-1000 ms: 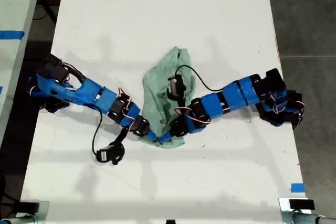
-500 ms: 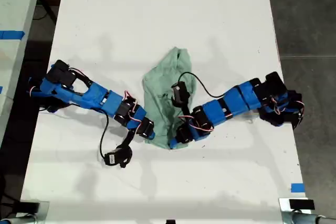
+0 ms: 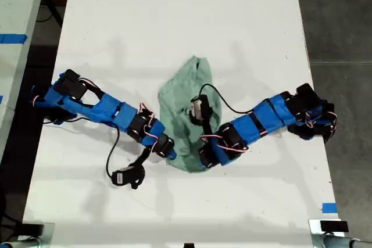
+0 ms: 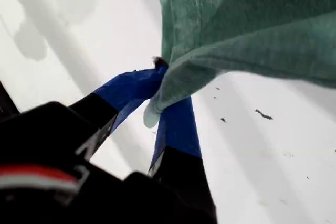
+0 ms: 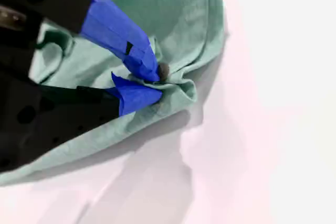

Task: Fold t shirt

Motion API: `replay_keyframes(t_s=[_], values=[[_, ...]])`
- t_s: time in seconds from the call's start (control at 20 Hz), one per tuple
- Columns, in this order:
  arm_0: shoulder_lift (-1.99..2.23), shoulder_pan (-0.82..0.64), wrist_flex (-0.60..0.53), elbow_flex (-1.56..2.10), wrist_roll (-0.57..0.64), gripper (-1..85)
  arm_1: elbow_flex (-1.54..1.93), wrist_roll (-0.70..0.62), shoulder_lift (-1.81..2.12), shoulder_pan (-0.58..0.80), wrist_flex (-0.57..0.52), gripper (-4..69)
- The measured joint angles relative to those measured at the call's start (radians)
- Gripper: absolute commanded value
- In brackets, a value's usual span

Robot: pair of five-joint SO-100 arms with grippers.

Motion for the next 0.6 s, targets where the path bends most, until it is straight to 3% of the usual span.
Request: replay_keyframes(t_s=[0.2,0.55,0.6], values=[[0.212,-0.066,0.133,-0.002,0.107,-0.3,0.02,-0.086,0.193,0.052,0.041,-0.8],[0.367,-0.477,0.359,-0.002,0.311,-0.3,0.318,-0.308,0.561,0.457,0.086,-0.5],[0.364,-0.545,0.385,-0.002,0.336,7.6,0.367,-0.35,0.606,0.531,0.086,0.1]])
